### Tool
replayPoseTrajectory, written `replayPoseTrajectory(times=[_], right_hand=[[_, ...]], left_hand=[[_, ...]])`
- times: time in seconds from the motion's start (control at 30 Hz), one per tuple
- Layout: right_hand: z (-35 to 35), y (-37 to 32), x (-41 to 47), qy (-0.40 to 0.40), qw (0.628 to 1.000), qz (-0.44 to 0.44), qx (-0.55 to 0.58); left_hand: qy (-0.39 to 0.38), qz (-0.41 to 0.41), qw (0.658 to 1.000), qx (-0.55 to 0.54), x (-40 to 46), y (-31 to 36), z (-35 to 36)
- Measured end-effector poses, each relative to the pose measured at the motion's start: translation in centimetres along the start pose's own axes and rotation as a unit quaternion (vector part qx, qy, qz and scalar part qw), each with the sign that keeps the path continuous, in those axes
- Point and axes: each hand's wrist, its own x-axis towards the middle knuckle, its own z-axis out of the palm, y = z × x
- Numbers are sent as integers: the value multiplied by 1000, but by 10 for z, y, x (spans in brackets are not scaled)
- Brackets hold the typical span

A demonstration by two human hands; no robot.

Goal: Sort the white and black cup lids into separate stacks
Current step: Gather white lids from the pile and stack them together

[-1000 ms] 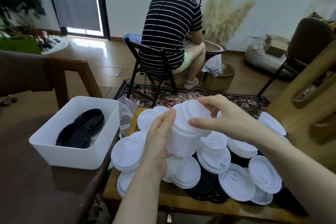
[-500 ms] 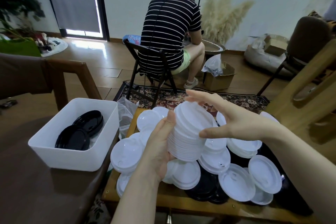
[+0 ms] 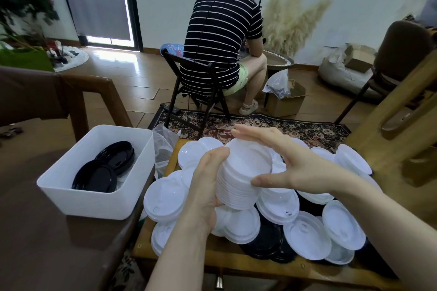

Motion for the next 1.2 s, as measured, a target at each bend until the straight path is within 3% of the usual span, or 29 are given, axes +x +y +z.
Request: replayPoseTrajectory(times=[0.1, 0.23, 0.33, 0.43, 0.83, 1.1, 1.2], right_hand=[[4, 5, -1, 19, 995, 19, 98], [12, 8, 3, 121, 942, 167, 264], [19, 11, 7, 85, 893, 276, 345], [21, 9, 9, 80, 872, 309, 370], [30, 5, 14, 126, 864, 276, 402], [34, 3, 8, 87, 863, 235, 438], [36, -2, 2, 108, 860, 211, 452]], left_hand=[[6, 3, 1000, -6, -1, 2, 1], [-5, 11, 1000, -24, 0, 3, 1], [-7, 13, 1000, -14, -1, 3, 3], [-1, 16, 1000, -10, 0, 2, 3], [13, 62, 998, -31, -3, 7, 7], [37, 48, 995, -79, -8, 13, 10], [22, 53, 996, -75, -13, 16, 14]])
